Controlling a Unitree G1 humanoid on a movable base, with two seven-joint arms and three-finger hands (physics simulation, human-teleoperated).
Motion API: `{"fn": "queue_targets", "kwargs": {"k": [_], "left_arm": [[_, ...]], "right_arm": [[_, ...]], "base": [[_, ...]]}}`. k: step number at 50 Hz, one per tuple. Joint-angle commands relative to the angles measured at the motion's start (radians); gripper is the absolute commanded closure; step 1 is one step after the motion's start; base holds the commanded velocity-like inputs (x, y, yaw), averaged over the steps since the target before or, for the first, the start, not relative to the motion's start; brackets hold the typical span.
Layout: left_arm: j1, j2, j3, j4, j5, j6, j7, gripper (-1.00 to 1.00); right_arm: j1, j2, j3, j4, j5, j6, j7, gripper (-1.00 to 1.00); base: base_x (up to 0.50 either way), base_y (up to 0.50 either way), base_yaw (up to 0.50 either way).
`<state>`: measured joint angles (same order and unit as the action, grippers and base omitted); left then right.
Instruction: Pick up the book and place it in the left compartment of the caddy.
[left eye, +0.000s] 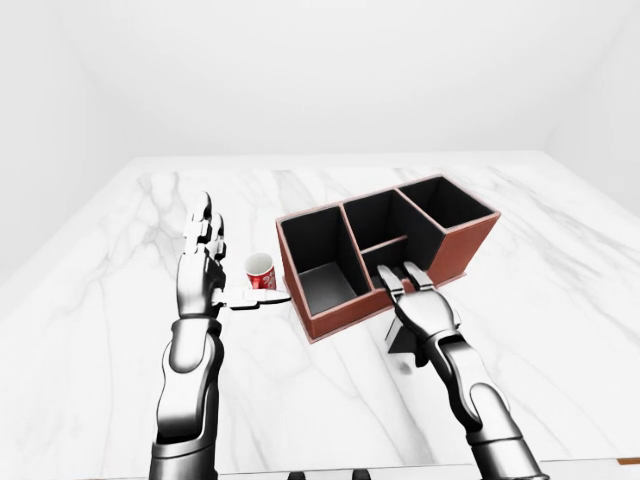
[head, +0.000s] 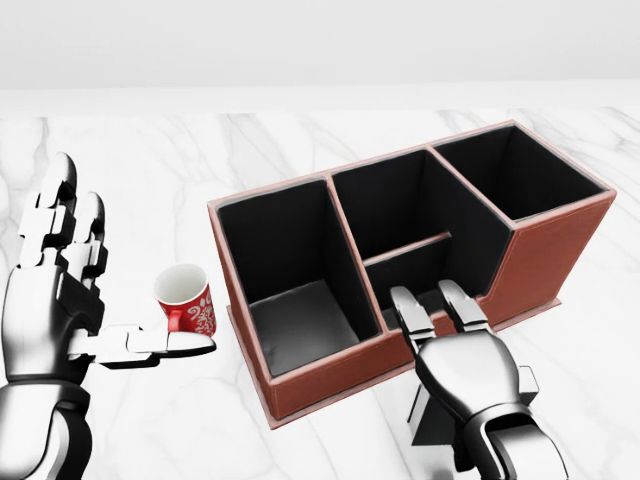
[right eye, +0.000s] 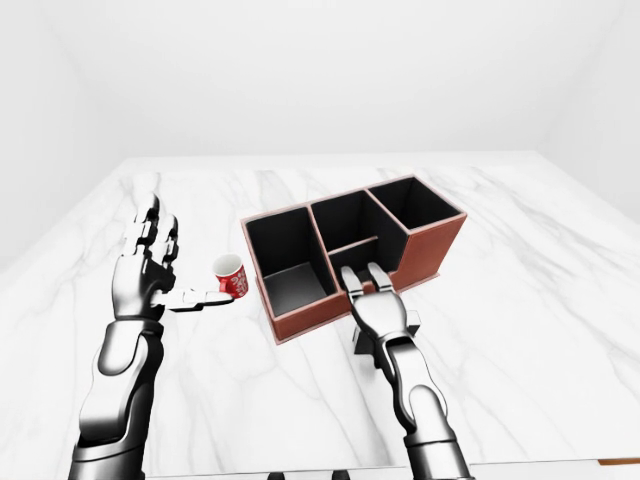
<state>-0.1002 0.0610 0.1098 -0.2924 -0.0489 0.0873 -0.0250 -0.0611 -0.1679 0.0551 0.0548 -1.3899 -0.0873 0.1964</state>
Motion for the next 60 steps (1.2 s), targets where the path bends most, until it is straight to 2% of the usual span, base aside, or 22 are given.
{"fn": "queue_targets", "kwargs": {"k": [1, 27, 43, 44, 45, 46, 47, 50, 60], "left_arm": [[0.003, 0.001, 0.003, -0.017, -0.001, 0.0, 0.0, -1.0], [0.009, -0.002, 0.0, -0.032, 0.003, 0.0, 0.001, -1.0], [0.013, -0.004, -0.001, -0.03, 0.004, 0.0, 0.001, -1.0], [0.013, -0.004, -0.001, -0.03, 0.004, 0.0, 0.001, -1.0], [0.013, -0.004, -0.001, -0.03, 0.004, 0.0, 0.001, -1.0], [0.013, -0.004, -0.001, -0.029, 0.004, 0.0, 0.001, -1.0], [0.014, -0.004, -0.001, -0.029, 0.004, 0.0, 0.001, -1.0], [0.015, -0.004, -0.001, -0.026, 0.004, 0.0, 0.0, -1.0], [0.016, -0.004, 0.0, -0.019, 0.003, 0.0, 0.001, -1.0]], "right_arm": [[0.065, -0.02, -0.028, -0.064, -0.036, 0.0, 0.028, -1.0], [0.027, -0.027, -0.04, 0.014, -0.095, 0.0, 0.031, -1.0], [0.049, -0.066, -0.077, 0.056, -0.094, 0.0, -0.006, -1.0], [0.049, -0.064, -0.075, 0.057, -0.099, 0.0, -0.004, -0.95], [0.048, -0.063, -0.074, 0.061, -0.1, 0.0, -0.003, -0.58], [0.052, -0.065, -0.074, 0.067, -0.1, 0.0, -0.008, -0.07], [0.056, -0.068, -0.076, 0.071, -0.098, 0.0, -0.009, 0.11], [0.071, -0.079, -0.085, 0.091, -0.089, 0.0, -0.032, 0.98], [0.025, -0.062, -0.055, 0.164, -0.084, 0.0, -0.046, 1.0]], "base": [[0.0, 0.0, 0.0], [0.0, 0.0, 0.0], [0.0, 0.0, 0.0], [0.0, 0.0, 0.0], [0.0, 0.0, 0.0], [0.0, 0.0, 0.0], [0.0, 0.0, 0.0], [0.0, 0.0, 0.0], [0.0, 0.0, 0.0]]}}
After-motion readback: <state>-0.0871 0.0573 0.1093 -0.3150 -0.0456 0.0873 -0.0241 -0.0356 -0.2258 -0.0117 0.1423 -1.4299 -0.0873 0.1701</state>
